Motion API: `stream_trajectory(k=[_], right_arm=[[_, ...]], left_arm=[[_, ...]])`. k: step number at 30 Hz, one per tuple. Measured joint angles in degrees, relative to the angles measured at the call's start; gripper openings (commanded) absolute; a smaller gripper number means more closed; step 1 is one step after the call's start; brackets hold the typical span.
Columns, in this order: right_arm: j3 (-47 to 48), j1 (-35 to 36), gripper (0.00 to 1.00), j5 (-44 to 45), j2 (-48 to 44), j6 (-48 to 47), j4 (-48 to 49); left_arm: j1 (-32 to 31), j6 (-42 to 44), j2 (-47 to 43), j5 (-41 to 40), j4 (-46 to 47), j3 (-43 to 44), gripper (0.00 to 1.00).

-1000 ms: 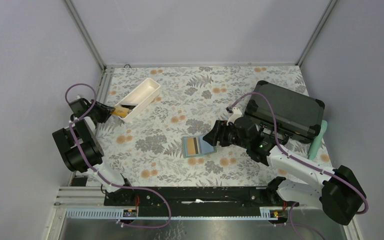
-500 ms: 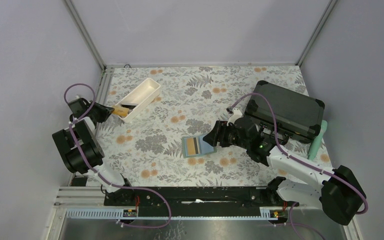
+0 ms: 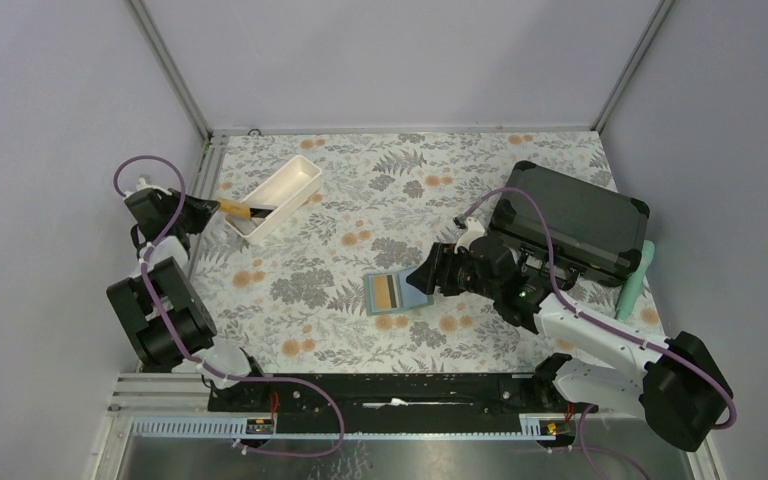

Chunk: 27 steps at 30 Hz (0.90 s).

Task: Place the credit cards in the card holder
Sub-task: Pick up the credit card from the storage box.

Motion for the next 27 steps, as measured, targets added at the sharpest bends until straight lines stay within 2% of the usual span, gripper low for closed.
stream_trajectory(k=[1,11,18,21,23,27], right_arm=[[-0.04,0.00,0.69,0.00,0.00,0.07,0.04],[-1.18,-0.02,0.69,-0.02,-1.92,0.46,0.15],[-0.81,-0.22,0.73,-0.39,-3.15,-0.31,-1.07],[-0.04,-2.05,0.75,-2.93,-3.17,-1.27,-1.97],[0.70,-4.33,0.76,-5.97,-3.17,-2.10,-2.38],[3.10,-7.87,0.77,-12.61,-3.08,-3.87,-3.48]], left_arm=[[0.00,-0.09,0.00,0.07,-0.07,0.00,0.00],[0.00,-0.92,-1.16,1.29,0.09,-0.57,0.00],[-1.11,-1.81,-12.55,2.08,-1.05,-3.13,0.00],[-5.16,-0.26,-18.71,2.99,-2.75,-3.08,0.00],[-10.10,1.51,-21.81,4.94,-4.50,-2.71,0.00],[-18.99,4.98,-24.33,9.84,-9.44,-2.21,0.00]])
